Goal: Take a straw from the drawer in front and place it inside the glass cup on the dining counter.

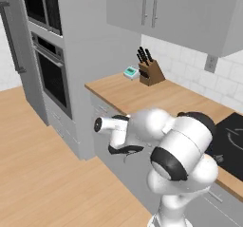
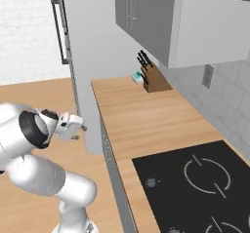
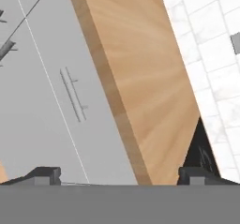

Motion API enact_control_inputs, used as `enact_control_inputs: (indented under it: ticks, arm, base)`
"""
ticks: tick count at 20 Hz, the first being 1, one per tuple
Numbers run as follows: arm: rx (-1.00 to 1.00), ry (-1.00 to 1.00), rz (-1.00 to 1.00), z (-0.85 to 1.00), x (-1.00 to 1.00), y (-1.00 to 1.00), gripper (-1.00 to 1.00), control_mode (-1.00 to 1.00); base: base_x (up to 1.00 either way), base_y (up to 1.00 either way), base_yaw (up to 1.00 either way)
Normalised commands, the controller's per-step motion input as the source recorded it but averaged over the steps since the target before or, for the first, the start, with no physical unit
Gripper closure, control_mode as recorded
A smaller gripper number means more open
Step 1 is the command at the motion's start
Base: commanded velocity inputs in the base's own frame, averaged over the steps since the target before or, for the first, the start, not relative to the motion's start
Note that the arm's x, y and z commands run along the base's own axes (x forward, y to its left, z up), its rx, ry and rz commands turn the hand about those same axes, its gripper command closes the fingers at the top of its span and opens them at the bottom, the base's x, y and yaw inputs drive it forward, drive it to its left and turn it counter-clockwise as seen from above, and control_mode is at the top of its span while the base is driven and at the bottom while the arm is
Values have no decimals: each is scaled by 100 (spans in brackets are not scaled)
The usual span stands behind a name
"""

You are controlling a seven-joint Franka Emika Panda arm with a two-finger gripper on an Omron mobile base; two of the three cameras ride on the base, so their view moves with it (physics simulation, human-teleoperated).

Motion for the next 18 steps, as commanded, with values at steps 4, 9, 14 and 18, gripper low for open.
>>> enact_control_inputs:
  ticks: [4,9,14,18]
  arm:
    - [-24,1,-17,-80,24,0,-100,-100]
    - [-28,0,-19,-66,29,-2,-100,-100]
    - [-25,0,-16,-42,40,-20,-100,-100]
    - [-14,0,-3,-18,52,-29,-100,-100]
  base:
    - [0,0,0]
    - [0,0,0]
    - [0,0,0]
    - [0,0,0]
